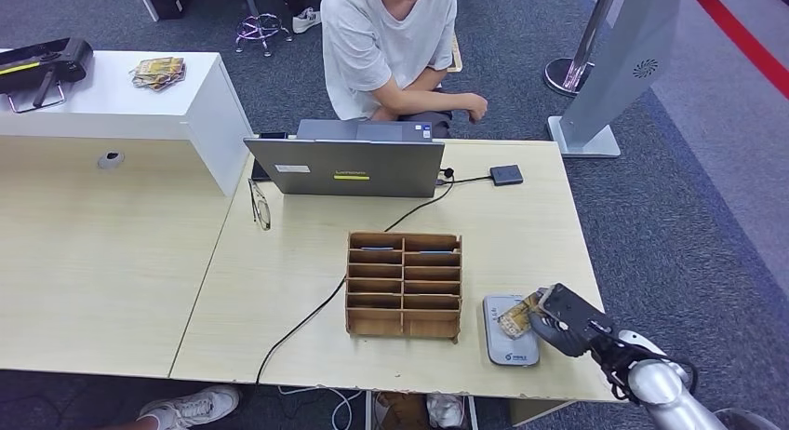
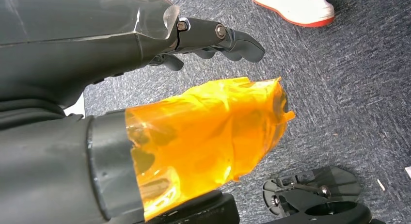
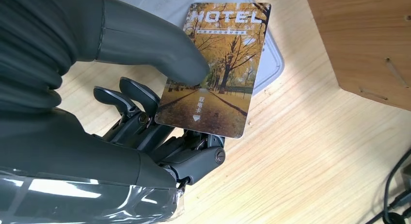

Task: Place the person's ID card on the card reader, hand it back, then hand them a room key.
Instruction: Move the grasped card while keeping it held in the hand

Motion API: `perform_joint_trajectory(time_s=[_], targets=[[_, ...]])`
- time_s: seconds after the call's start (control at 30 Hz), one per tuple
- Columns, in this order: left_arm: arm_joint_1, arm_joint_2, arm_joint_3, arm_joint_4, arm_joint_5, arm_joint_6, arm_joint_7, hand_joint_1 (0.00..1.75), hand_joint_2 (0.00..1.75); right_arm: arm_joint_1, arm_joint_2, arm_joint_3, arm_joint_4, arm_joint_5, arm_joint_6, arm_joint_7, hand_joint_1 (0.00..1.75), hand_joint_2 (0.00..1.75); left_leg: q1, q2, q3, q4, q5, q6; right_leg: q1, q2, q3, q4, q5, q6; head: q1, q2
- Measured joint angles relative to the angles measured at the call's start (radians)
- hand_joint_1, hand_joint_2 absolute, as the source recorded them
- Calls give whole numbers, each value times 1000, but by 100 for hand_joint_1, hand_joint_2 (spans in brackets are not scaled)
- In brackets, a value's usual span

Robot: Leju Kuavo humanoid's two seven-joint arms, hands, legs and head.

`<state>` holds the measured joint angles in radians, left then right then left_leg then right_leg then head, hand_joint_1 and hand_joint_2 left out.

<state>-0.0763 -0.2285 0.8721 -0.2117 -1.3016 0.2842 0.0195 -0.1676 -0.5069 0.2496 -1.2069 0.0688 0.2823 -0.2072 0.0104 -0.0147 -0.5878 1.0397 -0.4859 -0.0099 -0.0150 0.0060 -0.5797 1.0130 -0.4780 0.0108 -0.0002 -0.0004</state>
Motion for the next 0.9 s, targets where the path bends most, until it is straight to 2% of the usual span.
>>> perform_joint_trajectory(time_s=[0.13,0.47,0.9], targets=[[0,0,0,0,0,0,0,0,0,0,-5,9,-1,23,-15,14,175,175,0,0,0,0,0,0,0,0,0,0,0,0,0,0],[0,-3,0,0,3,1,5,0,0,-1,-4,49,-24,199,-153,95,175,175,0,0,0,0,0,0,0,0,0,0,0,0,0,0],[-1,-5,0,0,4,1,6,0,0,-1,17,74,-30,271,-202,110,175,175,0,0,1,0,0,0,0,0,1,0,0,0,0,0]])
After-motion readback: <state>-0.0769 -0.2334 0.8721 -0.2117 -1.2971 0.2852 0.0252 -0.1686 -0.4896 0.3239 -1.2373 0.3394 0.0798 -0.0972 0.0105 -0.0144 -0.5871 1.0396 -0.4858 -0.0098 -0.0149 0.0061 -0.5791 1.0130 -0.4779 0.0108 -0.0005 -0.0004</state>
